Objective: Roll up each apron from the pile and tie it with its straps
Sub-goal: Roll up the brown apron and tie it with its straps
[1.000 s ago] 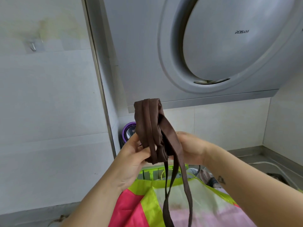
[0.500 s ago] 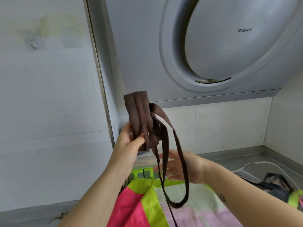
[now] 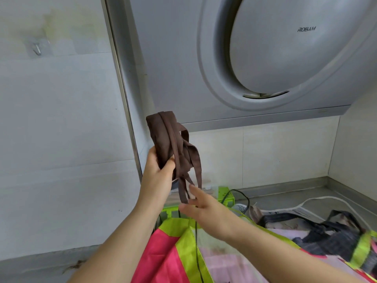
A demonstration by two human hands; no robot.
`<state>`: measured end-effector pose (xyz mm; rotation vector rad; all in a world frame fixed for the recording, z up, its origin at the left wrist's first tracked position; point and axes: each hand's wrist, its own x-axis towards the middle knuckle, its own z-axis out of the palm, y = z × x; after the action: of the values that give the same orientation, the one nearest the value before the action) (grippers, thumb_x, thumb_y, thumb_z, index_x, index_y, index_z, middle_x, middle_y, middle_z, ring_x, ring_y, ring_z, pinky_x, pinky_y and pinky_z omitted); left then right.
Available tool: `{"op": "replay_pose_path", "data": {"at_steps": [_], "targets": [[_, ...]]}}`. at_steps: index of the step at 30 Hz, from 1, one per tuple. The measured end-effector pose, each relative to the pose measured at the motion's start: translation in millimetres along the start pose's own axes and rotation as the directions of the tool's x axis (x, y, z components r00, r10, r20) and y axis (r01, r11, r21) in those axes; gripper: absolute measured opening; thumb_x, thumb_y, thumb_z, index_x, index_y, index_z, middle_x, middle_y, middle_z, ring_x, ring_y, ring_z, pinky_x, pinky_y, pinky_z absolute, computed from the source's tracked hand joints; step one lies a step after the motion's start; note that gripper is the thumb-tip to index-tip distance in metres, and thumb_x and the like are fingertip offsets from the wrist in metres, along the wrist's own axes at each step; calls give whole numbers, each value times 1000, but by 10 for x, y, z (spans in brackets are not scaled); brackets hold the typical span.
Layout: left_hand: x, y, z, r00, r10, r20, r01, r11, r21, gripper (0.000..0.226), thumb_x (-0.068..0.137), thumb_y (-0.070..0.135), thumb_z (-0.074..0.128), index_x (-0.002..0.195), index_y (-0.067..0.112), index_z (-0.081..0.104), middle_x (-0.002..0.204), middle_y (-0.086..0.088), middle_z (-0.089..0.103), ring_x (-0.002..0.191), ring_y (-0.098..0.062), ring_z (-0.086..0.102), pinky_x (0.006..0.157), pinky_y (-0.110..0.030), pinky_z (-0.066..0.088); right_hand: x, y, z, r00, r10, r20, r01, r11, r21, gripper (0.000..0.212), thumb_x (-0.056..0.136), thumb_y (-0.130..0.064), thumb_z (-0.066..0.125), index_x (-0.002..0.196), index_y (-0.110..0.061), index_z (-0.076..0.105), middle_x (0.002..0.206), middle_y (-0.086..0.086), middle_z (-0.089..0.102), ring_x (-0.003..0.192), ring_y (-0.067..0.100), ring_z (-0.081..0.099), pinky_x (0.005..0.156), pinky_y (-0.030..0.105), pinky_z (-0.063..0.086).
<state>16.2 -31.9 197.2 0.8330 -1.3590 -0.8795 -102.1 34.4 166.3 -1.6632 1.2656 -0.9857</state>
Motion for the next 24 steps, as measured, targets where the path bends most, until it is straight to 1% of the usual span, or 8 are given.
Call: {"op": "replay_pose_path", "data": {"at_steps": [2,7,10,12,14,15,19,24], "targets": [[-12,5,3,1000,-4,-2,4,1000,-27,26,89,25,58,111,39,56,110,6,69,103,-20,67,89,-49,54,75,-15,-21,998,3,-61,-2,1000,24,34,96,-26,52,125,-33,36,117,-10,50,97,7,52,71,9,42],[-35,-18,42,997,-73,-13,71,992,-102,26,95,15,53,108,37,56,108,3,69,95,-18,70,78,-41,58,239,78,-29,979,-111,-169,97,991,-91,15,92,-21,57,102,-11,62,74,-10,59,64,-1,53,56,9,38],[-43,-31,23,992,-120,-26,117,989,-94,26,95,13,52,111,34,56,105,3,71,92,-19,71,79,-44,58,203,31,-102,958,-223,-178,162,939,-303,25,96,-24,52,78,-14,65,69,-4,67,64,5,61,65,21,49],[-44,-43,9,989,-145,-36,141,986,-93,28,95,11,51,114,32,56,105,2,71,92,-19,70,80,-45,57,181,15,-154,927,-347,-141,182,746,-640,28,98,-30,49,79,-15,63,75,2,66,67,21,60,59,32,47],[-61,-38,16,982,-183,-32,177,974,-139,28,96,7,47,112,29,56,102,0,71,85,-15,71,69,-37,58,192,-14,-206,846,-525,-95,151,407,-901,20,89,-30,63,75,-17,59,64,1,56,55,27,53,40,26,25],[-77,-18,30,979,-203,-12,198,964,-176,28,96,5,45,110,27,57,98,0,71,80,-12,72,62,-32,58,182,-20,-233,815,-573,-88,138,340,-930,22,81,-29,72,69,-18,57,57,-1,52,48,25,51,38,22,13],[-134,42,65,958,-271,91,286,919,-273,26,97,3,43,104,21,60,84,-2,74,75,-15,72,61,-32,58,171,-25,-252,784,-590,-193,298,630,-717,17,85,-27,67,92,-14,56,74,-3,60,65,22,57,52,32,42],[-158,84,35,929,-333,164,370,862,-347,22,97,6,45,108,17,60,89,-7,73,74,-15,71,64,-35,58,231,32,-309,751,-610,-254,414,734,-539,8,82,-17,71,85,-13,64,72,-10,58,66,8,55,62,27,49]]}}
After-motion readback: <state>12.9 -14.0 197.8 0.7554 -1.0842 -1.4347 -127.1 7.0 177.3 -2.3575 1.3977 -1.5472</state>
